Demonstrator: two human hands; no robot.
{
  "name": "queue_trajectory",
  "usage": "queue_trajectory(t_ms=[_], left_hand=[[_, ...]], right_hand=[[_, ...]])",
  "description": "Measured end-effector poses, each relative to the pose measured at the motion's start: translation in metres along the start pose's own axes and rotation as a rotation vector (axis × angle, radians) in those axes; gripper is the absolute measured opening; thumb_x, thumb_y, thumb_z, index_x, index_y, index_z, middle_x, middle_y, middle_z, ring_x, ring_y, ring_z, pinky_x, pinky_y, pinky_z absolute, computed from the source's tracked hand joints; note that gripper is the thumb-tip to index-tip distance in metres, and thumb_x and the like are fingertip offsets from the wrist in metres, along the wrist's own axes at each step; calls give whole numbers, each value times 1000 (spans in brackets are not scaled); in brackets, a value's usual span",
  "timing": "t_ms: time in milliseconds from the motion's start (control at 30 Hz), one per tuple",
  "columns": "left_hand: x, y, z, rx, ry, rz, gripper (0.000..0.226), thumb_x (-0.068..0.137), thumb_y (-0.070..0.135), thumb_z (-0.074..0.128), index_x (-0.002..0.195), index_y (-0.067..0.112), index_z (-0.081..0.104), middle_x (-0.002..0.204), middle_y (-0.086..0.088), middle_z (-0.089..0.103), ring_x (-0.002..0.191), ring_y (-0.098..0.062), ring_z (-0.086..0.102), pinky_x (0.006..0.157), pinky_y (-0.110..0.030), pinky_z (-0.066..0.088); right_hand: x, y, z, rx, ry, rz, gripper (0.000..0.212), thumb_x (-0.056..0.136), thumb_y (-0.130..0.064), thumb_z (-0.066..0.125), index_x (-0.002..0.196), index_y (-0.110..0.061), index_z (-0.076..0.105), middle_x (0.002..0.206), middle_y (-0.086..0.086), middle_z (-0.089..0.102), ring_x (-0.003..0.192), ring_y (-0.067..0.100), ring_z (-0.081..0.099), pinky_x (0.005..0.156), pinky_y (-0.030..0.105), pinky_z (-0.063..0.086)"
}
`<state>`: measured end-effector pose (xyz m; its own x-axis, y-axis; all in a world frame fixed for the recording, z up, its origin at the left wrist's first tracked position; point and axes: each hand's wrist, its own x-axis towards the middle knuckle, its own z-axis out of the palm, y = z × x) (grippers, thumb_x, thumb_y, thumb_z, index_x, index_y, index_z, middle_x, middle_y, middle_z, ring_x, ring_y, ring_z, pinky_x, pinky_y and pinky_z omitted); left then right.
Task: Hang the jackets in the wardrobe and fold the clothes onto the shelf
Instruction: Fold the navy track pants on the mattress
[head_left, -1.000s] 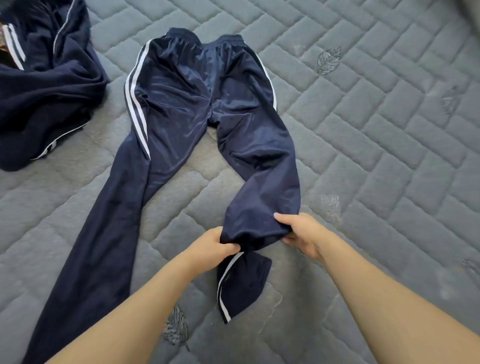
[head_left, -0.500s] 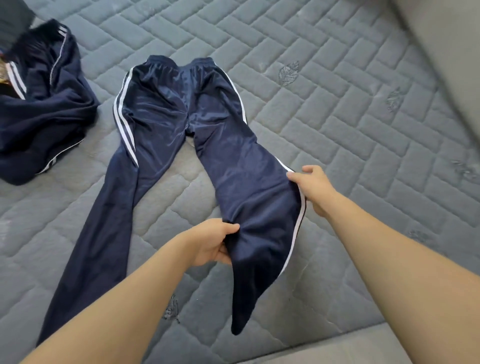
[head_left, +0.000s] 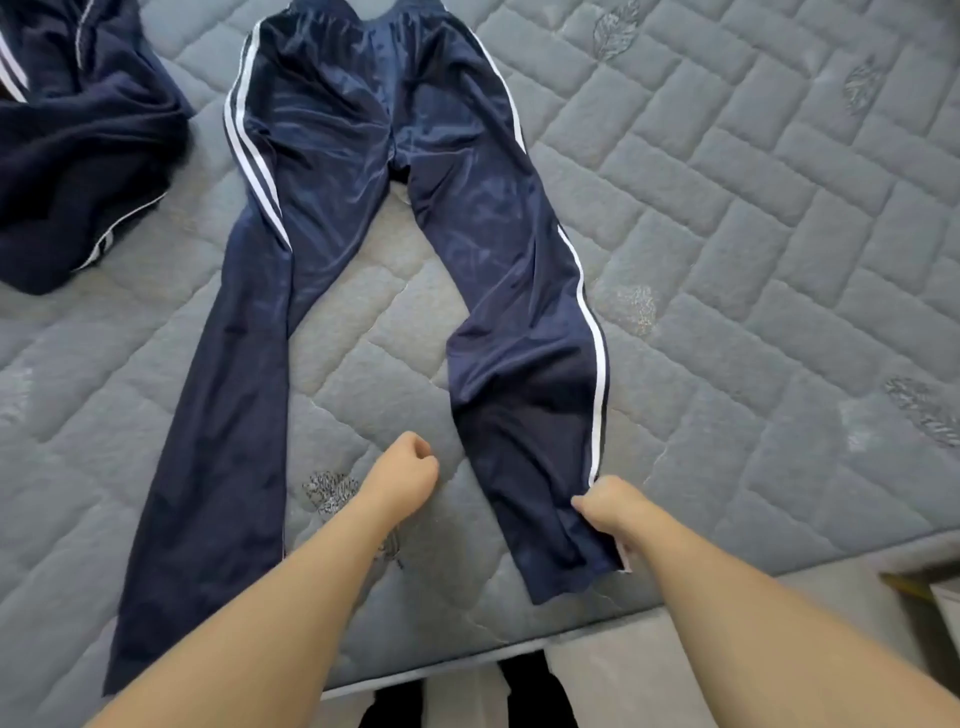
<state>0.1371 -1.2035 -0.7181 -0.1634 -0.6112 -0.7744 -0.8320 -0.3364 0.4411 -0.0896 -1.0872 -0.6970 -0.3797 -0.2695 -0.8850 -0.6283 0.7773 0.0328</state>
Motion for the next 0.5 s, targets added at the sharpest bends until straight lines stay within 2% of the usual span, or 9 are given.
queue_trajectory(t_ms=[67,167,233,300,400,500], left_hand=[[-10,-18,-23,115,68,21,21,92,20,46,111,17,52,112,-8,60,100,-28,57,84,-37,46],[-25,-40,-61,267,222,49,36,91,21,48,127,18,49,129,-10,50,117,-33,47,92,-42,41],[-35,-55,-88,301,338,22,44,89,20,51,132,17,47,136,-11,45,118,-34,43,92,-44,39],[-43,-76,-112,280,427,-44,52,86,19,56,137,15,43,141,-12,40,122,-36,40,97,-46,38],[-51,-119,-140,201,464,-229,65,84,21,59,143,12,32,147,-15,33,132,-37,33,106,-49,33],[-52,-172,-154,99,348,-389,66,86,32,61,141,11,31,142,-15,38,130,-37,36,103,-49,36]], right_hand=[[-14,-3,1,-148,19,102,39,92,-18,47,129,-6,55,134,14,57,119,31,57,96,35,45],[-38,-32,-3,-135,238,194,54,80,-20,58,132,-10,47,134,10,53,124,31,52,97,45,45],[-51,-74,-4,-293,317,108,56,81,-23,58,134,-13,45,137,9,47,128,31,45,100,51,41],[-57,-127,3,-378,343,-83,48,87,-26,54,132,-13,47,137,10,47,127,31,45,101,46,40],[-64,-215,30,-195,219,-322,40,92,-22,48,130,-8,48,137,16,51,127,34,49,100,39,42],[-70,-299,69,190,85,-361,42,93,-16,52,132,-2,47,136,19,53,125,34,52,99,33,43]])
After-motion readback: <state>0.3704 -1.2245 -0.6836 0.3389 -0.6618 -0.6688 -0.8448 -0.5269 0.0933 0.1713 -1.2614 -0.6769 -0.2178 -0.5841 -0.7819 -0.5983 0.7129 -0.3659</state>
